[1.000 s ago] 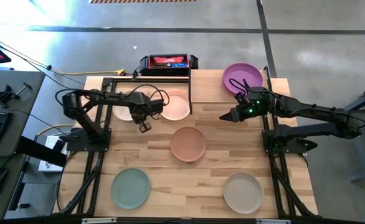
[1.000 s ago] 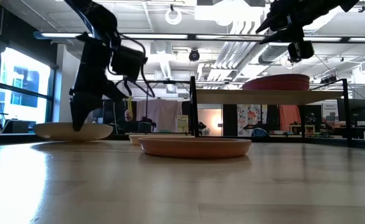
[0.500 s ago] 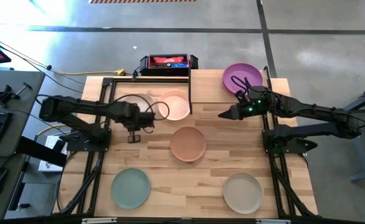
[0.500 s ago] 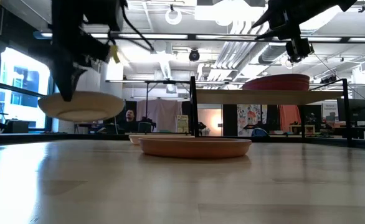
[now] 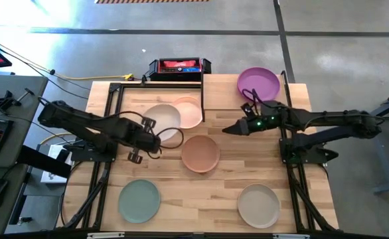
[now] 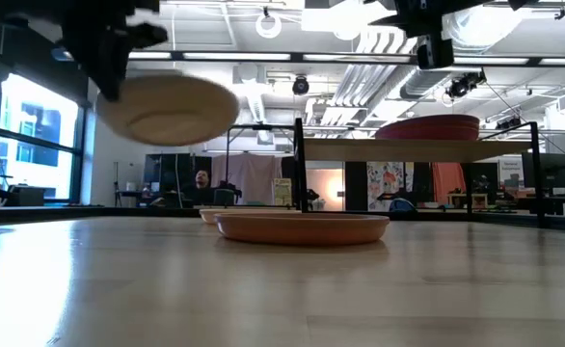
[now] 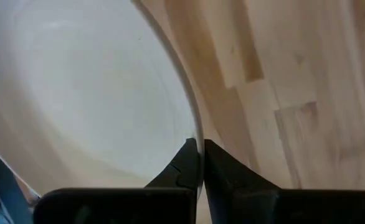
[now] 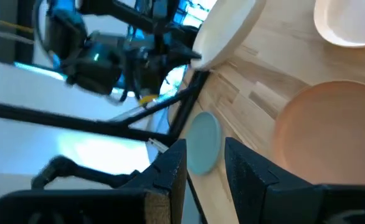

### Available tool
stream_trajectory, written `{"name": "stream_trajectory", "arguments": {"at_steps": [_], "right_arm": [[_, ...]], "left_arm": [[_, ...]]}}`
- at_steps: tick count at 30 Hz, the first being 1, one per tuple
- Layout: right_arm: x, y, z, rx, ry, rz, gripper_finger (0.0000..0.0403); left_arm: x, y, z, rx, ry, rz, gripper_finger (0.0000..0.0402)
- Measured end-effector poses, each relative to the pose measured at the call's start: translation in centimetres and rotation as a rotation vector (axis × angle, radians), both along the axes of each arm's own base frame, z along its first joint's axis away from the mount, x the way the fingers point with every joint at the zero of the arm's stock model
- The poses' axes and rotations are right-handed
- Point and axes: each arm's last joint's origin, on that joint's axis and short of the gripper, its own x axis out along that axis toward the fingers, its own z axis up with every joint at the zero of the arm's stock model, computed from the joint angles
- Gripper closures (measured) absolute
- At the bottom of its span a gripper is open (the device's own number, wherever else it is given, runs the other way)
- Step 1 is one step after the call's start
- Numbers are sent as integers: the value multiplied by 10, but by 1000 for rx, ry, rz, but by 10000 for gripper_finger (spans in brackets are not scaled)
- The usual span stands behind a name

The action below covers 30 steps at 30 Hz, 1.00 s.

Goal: Place and stack plates onto a shelf
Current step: Stack the top white plate on top of the purple plate

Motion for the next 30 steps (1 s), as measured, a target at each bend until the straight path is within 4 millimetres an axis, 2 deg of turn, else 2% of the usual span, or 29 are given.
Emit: {"name": "stream_trajectory", "arguments": {"at_steps": [8, 13, 20, 26, 30], "right_arm": [[31, 24, -13, 94, -26, 25, 312], [50, 37, -14, 109, -4, 37, 312], [82, 46, 3, 62, 25, 24, 312], [104, 45, 10, 12, 263, 8, 312], [119, 42, 12, 0, 349, -10, 312]], "left_arm": [[-3, -28, 33, 15, -41, -253, 401], [-8, -43, 43, 34, -51, -417, 401], [-14, -62, 43, 61, -27, -578, 401], [-16, -73, 39, 84, 3, -626, 401], [-14, -75, 33, 94, 47, -619, 401]]}}
